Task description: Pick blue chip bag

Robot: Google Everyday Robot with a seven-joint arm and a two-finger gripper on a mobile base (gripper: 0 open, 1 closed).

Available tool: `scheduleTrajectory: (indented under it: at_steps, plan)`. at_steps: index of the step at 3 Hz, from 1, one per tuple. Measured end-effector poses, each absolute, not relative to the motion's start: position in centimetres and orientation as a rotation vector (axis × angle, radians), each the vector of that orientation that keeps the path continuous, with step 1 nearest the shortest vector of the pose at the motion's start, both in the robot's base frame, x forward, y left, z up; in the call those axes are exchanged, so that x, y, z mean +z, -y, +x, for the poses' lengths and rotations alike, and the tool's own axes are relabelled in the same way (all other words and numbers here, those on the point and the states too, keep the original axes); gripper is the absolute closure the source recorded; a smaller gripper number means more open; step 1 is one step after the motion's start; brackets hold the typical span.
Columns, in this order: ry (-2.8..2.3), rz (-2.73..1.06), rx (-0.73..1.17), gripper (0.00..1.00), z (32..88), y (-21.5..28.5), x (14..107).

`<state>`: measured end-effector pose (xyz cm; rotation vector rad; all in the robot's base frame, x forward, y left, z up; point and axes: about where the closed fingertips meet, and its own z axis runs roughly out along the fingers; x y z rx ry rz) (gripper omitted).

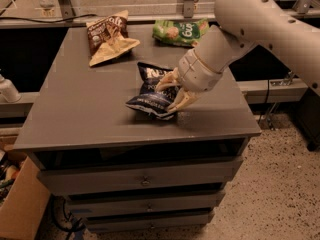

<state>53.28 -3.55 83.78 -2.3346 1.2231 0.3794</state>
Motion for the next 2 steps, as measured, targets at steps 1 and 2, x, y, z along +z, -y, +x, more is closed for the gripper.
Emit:
scheduleTrajectory:
  at_steps: [1,2]
  plan:
    - [-1.241,-2.268,0.365,1.0,54.4,3.3,87.6]
    - [-1.271,-2.116,0.388,1.0,56.0,3.5,94.4]
